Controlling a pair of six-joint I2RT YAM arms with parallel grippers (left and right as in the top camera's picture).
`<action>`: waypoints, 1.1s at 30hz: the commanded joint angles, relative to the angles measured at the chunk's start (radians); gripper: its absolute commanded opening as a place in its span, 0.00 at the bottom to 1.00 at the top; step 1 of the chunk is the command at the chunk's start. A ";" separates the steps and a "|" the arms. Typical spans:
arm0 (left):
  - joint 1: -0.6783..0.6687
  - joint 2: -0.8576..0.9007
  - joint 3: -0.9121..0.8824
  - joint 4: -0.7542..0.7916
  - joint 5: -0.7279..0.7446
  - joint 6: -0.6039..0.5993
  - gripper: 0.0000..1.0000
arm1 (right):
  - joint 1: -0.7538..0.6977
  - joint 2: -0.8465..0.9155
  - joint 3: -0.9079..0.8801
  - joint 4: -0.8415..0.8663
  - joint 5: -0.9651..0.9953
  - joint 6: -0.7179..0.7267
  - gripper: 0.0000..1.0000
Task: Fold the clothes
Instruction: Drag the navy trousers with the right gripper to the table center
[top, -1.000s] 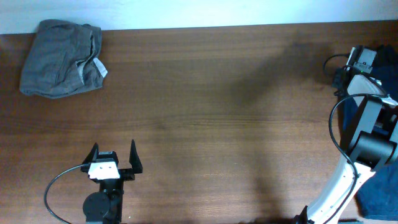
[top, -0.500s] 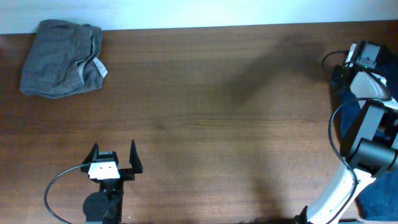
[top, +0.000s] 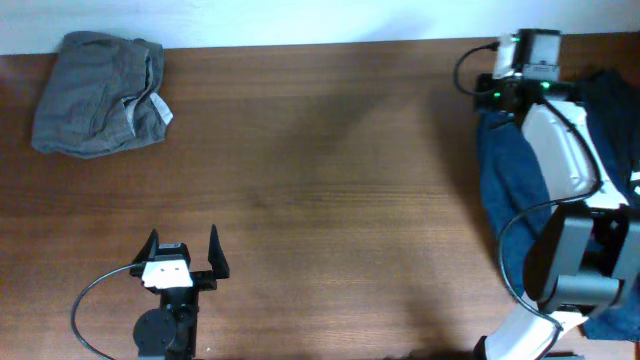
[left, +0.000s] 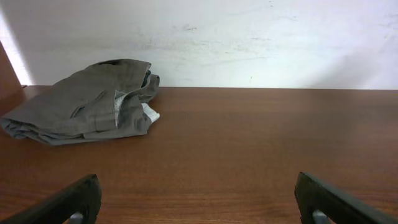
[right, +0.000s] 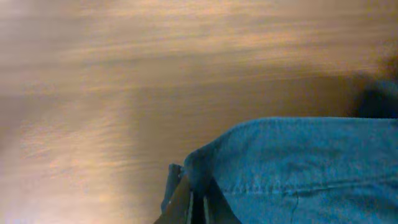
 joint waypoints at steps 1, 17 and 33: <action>0.005 -0.007 -0.002 -0.005 0.010 0.019 0.99 | 0.078 -0.017 0.015 -0.008 -0.167 0.039 0.04; 0.005 -0.007 -0.002 -0.005 0.010 0.019 0.99 | 0.469 -0.017 0.015 -0.009 -0.393 0.068 0.04; 0.005 -0.007 -0.002 -0.005 0.010 0.019 0.99 | 0.763 -0.017 0.015 0.002 -0.404 0.102 0.36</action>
